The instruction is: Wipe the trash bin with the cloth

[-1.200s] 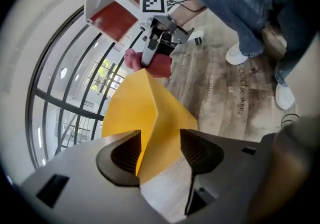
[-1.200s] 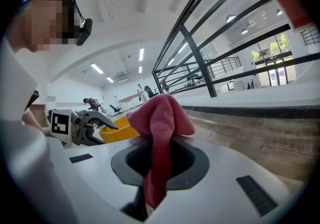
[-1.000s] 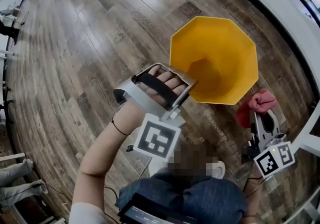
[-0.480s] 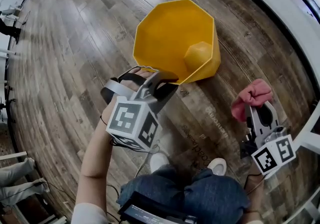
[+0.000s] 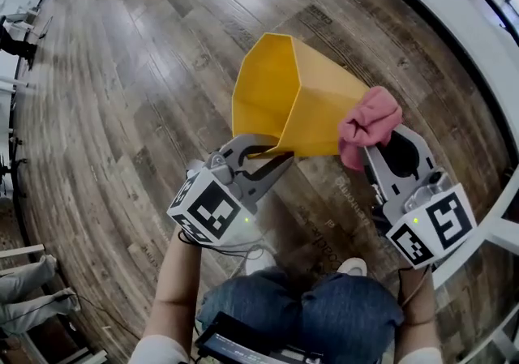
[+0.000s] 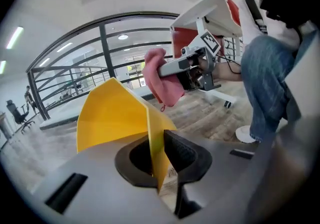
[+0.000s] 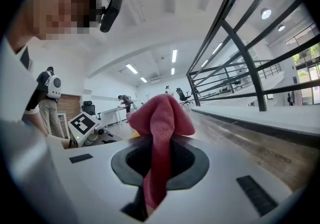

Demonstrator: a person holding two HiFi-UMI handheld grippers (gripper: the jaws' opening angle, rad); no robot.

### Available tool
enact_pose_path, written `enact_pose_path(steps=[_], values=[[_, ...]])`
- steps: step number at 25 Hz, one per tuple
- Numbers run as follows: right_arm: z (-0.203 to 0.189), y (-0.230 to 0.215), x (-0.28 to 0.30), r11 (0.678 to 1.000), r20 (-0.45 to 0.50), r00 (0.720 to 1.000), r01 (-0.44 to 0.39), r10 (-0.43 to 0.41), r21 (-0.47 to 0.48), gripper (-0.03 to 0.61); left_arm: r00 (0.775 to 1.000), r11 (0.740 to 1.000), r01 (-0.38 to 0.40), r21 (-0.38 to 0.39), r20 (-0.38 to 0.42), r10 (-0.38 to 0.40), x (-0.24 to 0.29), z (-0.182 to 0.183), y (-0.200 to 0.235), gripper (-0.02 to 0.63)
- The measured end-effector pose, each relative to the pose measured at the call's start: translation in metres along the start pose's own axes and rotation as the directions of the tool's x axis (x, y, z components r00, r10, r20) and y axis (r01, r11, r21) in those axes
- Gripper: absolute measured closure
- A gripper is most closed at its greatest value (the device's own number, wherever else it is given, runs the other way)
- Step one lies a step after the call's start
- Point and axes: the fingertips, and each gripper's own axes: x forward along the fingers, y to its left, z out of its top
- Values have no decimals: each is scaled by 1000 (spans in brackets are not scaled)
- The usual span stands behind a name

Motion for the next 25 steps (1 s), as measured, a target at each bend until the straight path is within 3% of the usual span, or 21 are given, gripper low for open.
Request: enact_pose_path(steps=[5,9,13,18,25], values=[[7,44,42,983,-42,992,-127,123,-131,528,997,996,-27,-87,72,33,0,7,2,578],[-15,54,61,951,-113,989,-125,97,-281,528,996,993,-19,-120,86,30,0,4,0,572],[-37,44,66,972,-142,987,-99,70,-214,528,998,994,-44,-104,37,48,-6,-9,0,574],[-69,5,56,974,-224,972,16,-68,-227,528,998,989,-44,-141,43,50,-6,-16,-1,574],[-116,-64,30,957,-300,922,182,-246,-226,528,998,983,-60,-174,16,64,-10,-32,-1,574]])
